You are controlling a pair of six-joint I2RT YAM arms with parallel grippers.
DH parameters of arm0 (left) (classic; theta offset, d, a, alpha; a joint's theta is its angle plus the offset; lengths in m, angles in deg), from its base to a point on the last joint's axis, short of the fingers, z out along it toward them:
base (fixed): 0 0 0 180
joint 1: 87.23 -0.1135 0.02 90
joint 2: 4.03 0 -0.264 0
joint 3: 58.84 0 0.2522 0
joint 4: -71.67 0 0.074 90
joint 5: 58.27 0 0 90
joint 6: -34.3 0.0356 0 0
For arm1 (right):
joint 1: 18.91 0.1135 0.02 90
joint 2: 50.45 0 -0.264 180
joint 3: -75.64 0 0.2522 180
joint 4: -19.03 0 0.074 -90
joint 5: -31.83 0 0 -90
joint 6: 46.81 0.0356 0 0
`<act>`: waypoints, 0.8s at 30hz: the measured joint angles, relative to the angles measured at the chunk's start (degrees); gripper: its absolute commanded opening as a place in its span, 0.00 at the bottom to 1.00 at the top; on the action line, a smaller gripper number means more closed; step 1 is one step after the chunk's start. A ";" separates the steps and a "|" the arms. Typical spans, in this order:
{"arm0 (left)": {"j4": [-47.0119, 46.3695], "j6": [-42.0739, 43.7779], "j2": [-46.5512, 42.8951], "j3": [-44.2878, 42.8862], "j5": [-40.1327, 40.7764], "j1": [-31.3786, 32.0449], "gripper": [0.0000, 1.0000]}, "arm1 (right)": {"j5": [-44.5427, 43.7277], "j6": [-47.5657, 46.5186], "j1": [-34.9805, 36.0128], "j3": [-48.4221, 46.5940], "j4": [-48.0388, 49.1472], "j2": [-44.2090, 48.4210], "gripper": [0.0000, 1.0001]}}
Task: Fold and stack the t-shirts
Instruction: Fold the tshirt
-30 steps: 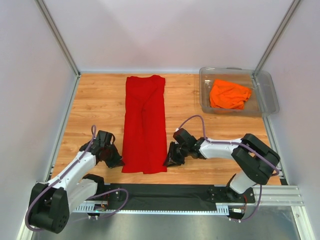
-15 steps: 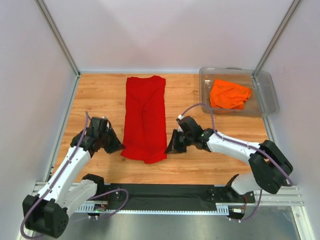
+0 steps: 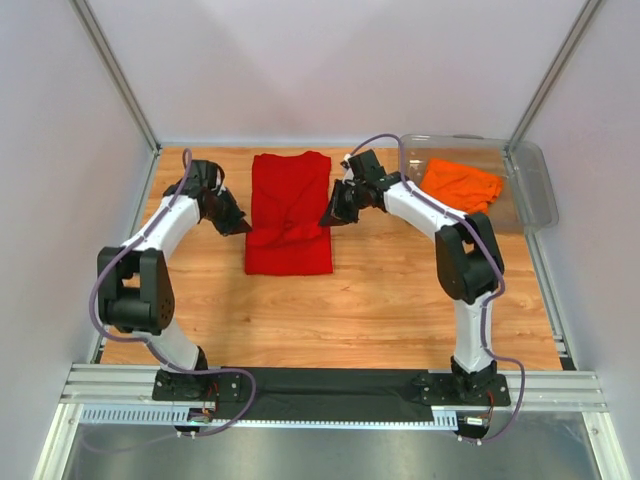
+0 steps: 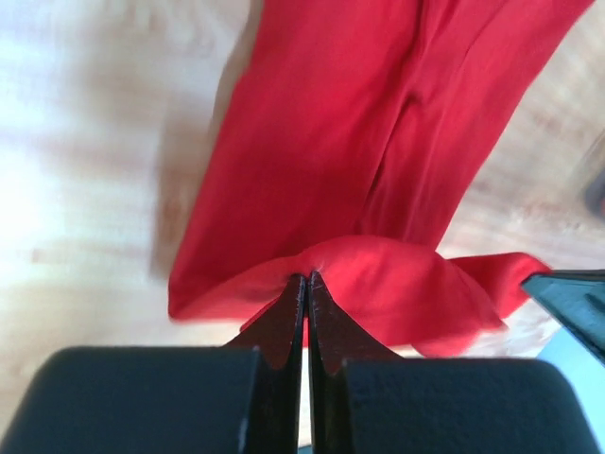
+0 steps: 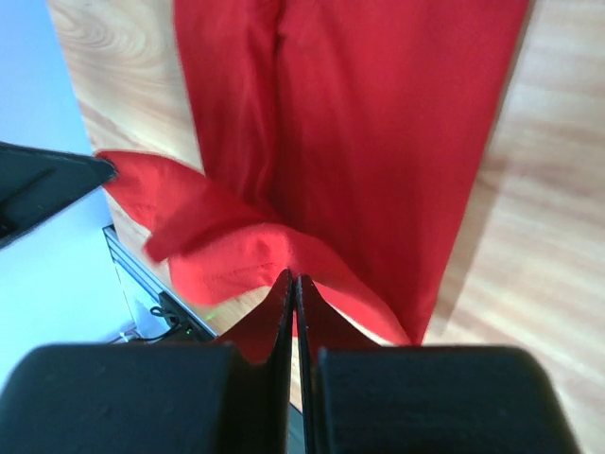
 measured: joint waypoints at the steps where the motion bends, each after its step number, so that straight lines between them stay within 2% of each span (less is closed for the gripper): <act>1: -0.26 0.33 2.03 -1.60 -0.68 -0.59 0.00 | 0.55 -0.59 -0.48 -2.71 -1.57 -2.34 0.00; 7: -1.77 1.64 12.26 -8.96 -4.85 -2.80 0.00 | 2.54 -1.95 -2.34 -9.79 -4.81 -9.40 0.00; 11: -1.97 1.90 16.59 -12.02 -6.78 -3.32 0.00 | 3.67 -2.56 -3.48 -15.72 -6.19 -14.43 0.00; 18: -1.90 2.38 23.21 -18.23 -8.98 -3.37 0.00 | 4.79 -2.91 -5.51 -20.37 -7.69 -18.60 0.00; 19: -1.79 2.49 24.00 -19.02 -9.03 -3.39 0.01 | 4.98 -2.91 -5.79 -21.05 -7.74 -19.23 0.14; 22: 0.50 3.78 25.92 -22.05 -7.45 -3.63 0.30 | 5.31 -3.56 -6.95 -25.99 -8.52 -22.91 0.42; 24: 3.10 5.75 26.86 -25.31 -4.31 -3.87 0.30 | 4.63 -5.14 -8.07 -33.77 -10.84 -27.28 0.46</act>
